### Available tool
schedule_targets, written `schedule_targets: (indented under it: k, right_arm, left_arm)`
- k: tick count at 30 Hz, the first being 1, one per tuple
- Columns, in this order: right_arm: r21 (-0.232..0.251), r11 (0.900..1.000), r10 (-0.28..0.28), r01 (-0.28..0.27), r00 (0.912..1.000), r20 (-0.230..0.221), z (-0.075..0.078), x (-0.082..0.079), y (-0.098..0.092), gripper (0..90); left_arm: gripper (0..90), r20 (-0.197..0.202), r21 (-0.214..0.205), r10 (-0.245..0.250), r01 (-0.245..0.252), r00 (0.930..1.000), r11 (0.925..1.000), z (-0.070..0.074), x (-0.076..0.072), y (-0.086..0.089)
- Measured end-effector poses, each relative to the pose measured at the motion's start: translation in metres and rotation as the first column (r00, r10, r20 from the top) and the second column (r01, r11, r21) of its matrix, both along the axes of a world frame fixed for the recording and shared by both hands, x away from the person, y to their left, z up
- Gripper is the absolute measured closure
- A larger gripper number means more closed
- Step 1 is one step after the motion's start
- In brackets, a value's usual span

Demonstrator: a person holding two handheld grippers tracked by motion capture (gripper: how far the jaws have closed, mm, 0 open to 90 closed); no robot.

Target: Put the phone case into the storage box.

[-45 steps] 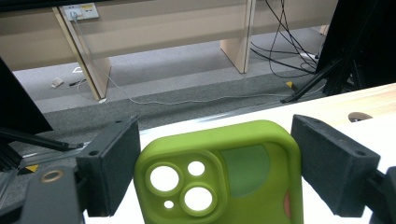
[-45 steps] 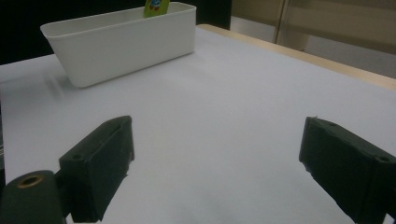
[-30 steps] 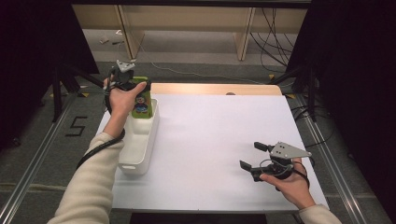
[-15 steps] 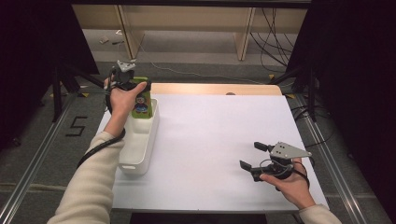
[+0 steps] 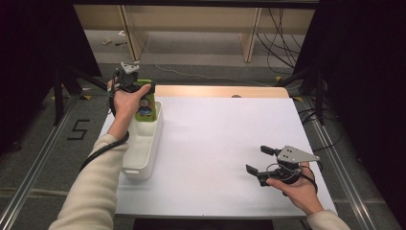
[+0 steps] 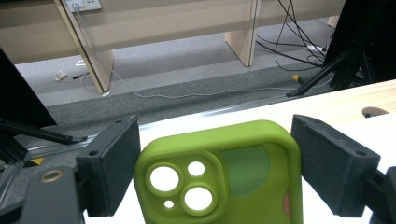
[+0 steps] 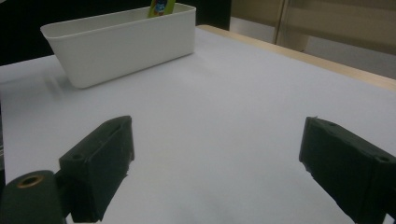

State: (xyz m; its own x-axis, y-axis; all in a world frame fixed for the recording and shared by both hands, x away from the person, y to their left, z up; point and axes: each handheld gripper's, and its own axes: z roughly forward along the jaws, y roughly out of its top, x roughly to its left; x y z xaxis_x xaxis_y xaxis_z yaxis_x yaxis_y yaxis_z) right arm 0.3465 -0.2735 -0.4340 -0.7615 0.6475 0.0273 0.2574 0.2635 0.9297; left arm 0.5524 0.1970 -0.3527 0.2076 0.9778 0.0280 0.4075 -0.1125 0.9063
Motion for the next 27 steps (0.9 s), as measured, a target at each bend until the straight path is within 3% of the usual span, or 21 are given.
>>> schedule_targets:
  k: [27]
  right_arm:
    - [-0.001, 1.0, 0.0, 0.0, 1.0, -0.001, 0.0002, -0.0002, -0.0001, 11.2]
  left_arm:
    - [17.3, -0.018, 0.004, 0.009, -0.009, 0.9998, 0.9999, -0.006, 0.0055, 0.002]
